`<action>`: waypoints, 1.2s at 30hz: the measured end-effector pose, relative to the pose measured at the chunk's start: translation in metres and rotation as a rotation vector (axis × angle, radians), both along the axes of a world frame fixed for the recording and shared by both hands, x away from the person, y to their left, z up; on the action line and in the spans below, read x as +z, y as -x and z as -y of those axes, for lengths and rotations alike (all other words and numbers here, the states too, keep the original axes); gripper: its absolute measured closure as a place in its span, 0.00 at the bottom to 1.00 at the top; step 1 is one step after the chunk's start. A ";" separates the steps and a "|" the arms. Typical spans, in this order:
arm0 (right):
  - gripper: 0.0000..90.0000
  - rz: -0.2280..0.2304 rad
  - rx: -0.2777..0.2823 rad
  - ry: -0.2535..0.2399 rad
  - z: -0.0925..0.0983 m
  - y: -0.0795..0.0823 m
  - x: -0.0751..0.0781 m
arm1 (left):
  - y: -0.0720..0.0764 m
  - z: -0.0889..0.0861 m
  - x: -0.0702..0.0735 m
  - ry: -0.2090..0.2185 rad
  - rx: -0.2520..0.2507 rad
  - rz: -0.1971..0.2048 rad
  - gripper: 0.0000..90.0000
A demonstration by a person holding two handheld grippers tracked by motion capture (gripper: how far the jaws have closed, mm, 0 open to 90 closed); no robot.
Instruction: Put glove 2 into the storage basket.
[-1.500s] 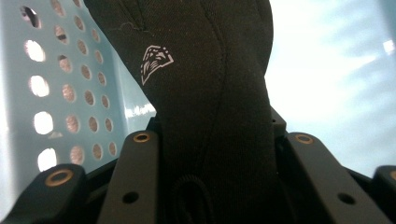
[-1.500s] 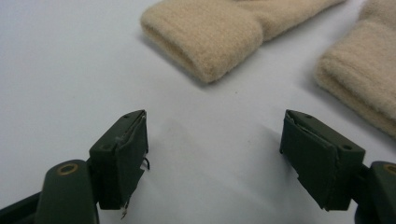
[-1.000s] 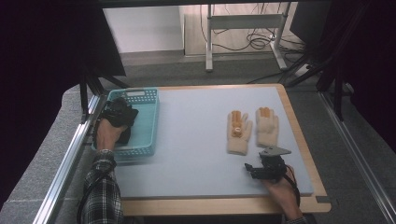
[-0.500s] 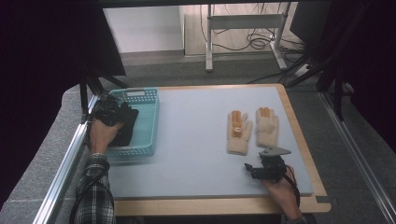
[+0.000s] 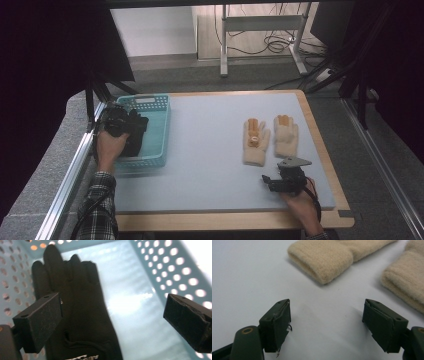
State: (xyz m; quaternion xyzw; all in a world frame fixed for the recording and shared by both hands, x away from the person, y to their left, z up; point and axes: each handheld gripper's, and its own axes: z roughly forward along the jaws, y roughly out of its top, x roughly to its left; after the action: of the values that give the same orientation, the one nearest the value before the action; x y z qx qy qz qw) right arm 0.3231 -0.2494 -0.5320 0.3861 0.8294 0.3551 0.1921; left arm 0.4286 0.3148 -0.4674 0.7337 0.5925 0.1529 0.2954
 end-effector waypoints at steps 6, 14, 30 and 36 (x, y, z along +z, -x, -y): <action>0.25 0.001 0.001 0.001 0.000 0.000 0.000 | 0.008 0.013 0.009 0.014 -0.050 0.037 0.01; 0.25 0.000 0.000 0.001 0.000 0.000 0.000 | 0.015 0.028 0.019 0.038 -0.090 0.075 0.01; 0.25 -0.001 0.000 0.001 0.000 0.000 0.000 | 0.038 0.080 0.032 0.099 -0.222 0.157 0.03; 0.25 -0.001 0.000 0.001 0.000 0.000 0.000 | 0.049 0.107 0.033 0.122 -0.295 0.181 0.03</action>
State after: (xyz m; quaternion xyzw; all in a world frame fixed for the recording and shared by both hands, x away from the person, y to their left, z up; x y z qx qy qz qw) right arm 0.3232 -0.2495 -0.5320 0.3862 0.8296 0.3546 0.1918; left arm 0.3797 0.2077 -0.4343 0.7765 0.4577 0.1370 0.4108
